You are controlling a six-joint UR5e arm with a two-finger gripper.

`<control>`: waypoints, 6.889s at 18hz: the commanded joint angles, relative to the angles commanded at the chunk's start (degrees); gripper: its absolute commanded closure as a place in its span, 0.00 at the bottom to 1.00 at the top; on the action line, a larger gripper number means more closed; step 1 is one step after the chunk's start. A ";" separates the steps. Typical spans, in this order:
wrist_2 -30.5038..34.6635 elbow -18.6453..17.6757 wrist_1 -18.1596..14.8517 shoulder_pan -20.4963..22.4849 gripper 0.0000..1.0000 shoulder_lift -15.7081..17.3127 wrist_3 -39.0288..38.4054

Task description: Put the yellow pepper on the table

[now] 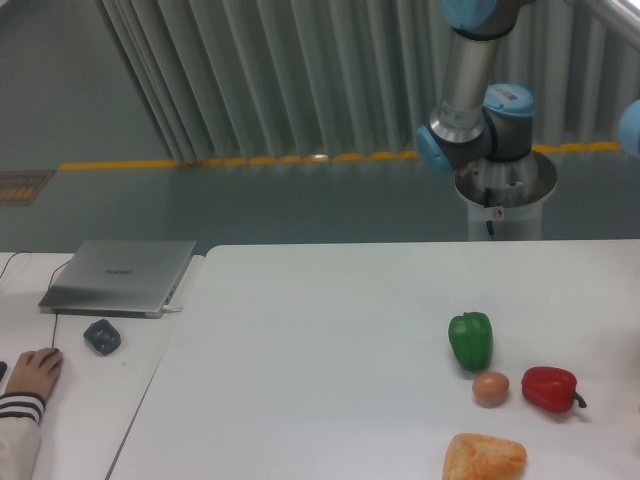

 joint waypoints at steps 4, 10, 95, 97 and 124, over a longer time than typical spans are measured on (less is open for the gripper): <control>-0.43 -0.09 -0.26 1.84 0.00 -1.14 -7.60; -5.44 1.40 -0.26 3.43 0.00 -3.16 -34.15; -3.16 -3.95 -0.53 5.01 0.53 -3.43 -38.93; -3.16 -3.96 -0.53 5.01 0.57 -3.34 -38.76; -7.04 5.99 -28.48 -8.25 0.65 2.98 -37.45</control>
